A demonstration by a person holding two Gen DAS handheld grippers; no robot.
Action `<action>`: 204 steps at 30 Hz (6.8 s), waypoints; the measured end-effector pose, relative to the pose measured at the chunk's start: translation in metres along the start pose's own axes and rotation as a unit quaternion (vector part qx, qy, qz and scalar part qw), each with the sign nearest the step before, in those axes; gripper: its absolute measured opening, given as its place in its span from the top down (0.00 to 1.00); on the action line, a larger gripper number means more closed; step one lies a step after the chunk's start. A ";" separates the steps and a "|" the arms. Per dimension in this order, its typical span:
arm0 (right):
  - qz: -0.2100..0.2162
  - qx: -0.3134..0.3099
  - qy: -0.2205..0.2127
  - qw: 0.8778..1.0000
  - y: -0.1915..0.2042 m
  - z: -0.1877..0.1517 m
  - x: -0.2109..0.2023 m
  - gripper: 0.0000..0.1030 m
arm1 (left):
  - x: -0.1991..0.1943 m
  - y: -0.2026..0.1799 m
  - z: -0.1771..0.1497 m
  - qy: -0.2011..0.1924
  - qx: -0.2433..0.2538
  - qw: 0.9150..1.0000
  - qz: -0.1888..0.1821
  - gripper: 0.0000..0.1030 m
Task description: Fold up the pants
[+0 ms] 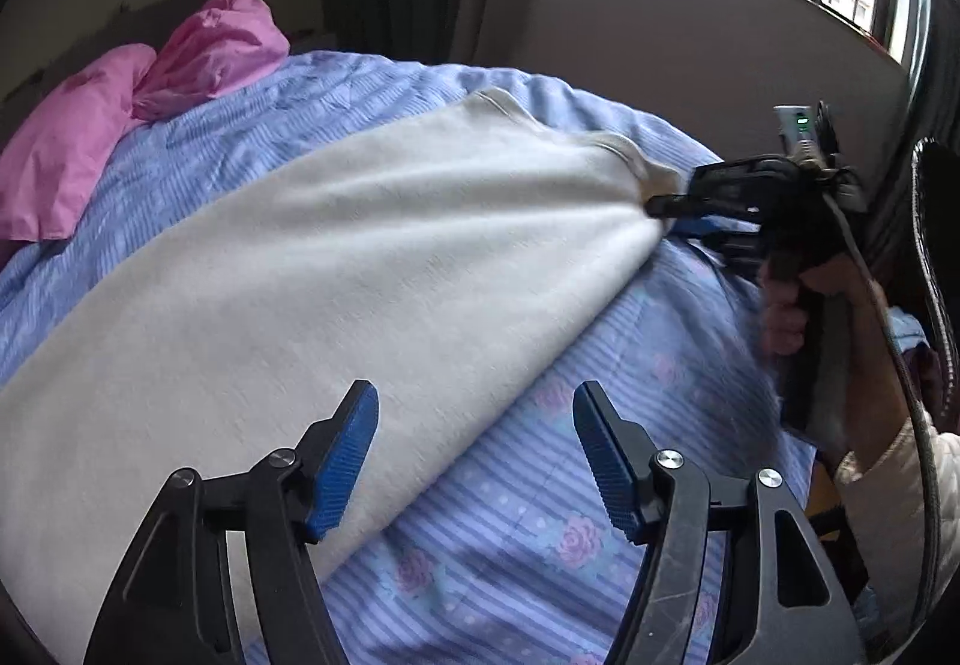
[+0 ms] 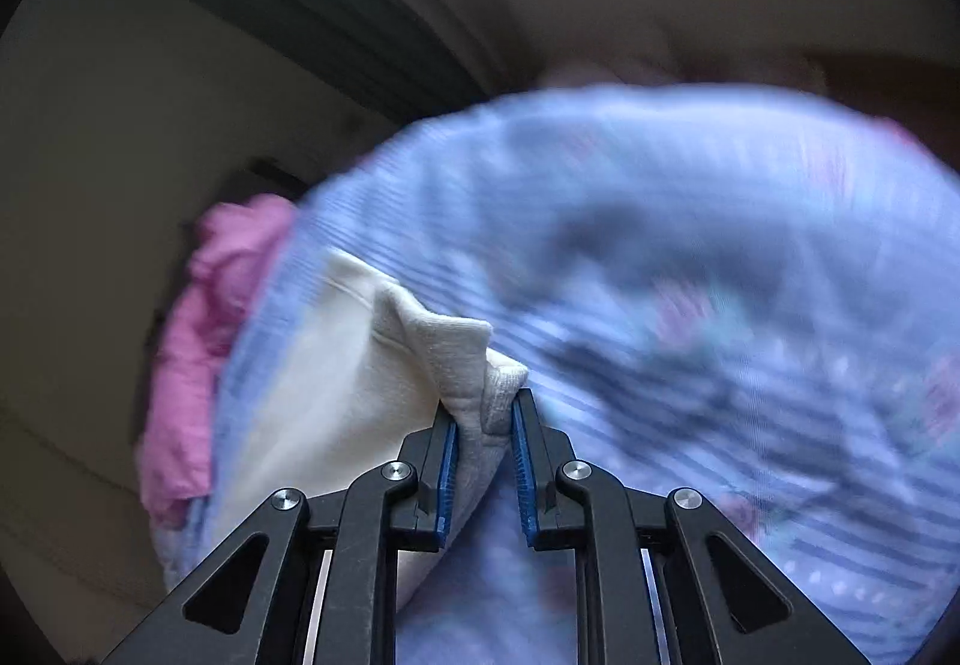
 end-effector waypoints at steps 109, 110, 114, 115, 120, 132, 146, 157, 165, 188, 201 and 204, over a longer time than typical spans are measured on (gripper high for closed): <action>0.178 -0.291 0.246 0.907 0.291 -0.280 -0.064 0.10 | -0.212 0.285 -0.120 0.028 -0.187 0.977 0.096 0.35; 0.174 -0.284 0.258 0.907 0.289 -0.284 -0.061 0.10 | -0.207 0.289 -0.124 0.032 -0.195 0.976 0.096 0.35; 0.149 -0.266 0.289 0.907 0.282 -0.296 -0.047 0.10 | -0.195 0.295 -0.138 0.047 -0.217 0.971 0.087 0.36; 0.145 -0.267 0.297 0.905 0.282 -0.301 -0.044 0.10 | -0.193 0.294 -0.139 0.050 -0.215 0.971 0.087 0.37; 0.139 -0.254 0.335 0.897 0.274 -0.320 -0.048 0.10 | -0.190 0.287 -0.142 0.045 -0.213 0.973 0.072 0.65; 0.157 -0.384 0.269 0.869 0.342 -0.323 -0.067 0.81 | -0.233 0.273 -0.120 0.007 -0.266 0.964 0.026 0.83; 0.155 -0.437 0.252 0.849 0.485 -0.412 -0.004 0.82 | -0.235 0.289 -0.166 0.049 -0.367 0.929 -0.005 0.83; 0.242 -0.453 0.233 0.826 0.507 -0.434 -0.035 0.38 | -0.275 0.301 -0.186 0.050 -0.330 0.939 0.080 0.65; 0.215 -0.562 0.108 0.791 0.432 -0.374 -0.109 0.38 | -0.295 0.333 -0.124 -0.045 -0.332 0.939 0.075 0.51; 0.301 -0.546 0.234 0.746 0.352 -0.446 -0.134 0.43 | -0.177 0.396 -0.121 -0.018 -0.457 0.886 0.082 0.58; 0.319 -0.583 0.221 0.714 0.348 -0.465 -0.151 0.44 | -0.174 0.383 -0.127 -0.028 -0.427 0.901 0.063 0.71; 0.312 -0.586 0.221 0.714 0.346 -0.470 -0.148 0.50 | -0.164 0.382 -0.125 -0.016 -0.422 0.904 0.058 0.71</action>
Point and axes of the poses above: each gripper's, at about its wrist camera, not at the fingertips, and x roughly the way its jaws point, y to its left, z to its top, the point moved 6 cm from there along x, roughly the way its jaws point, and after that the axes turned 12 degrees about -y, right-handed, at the moved point
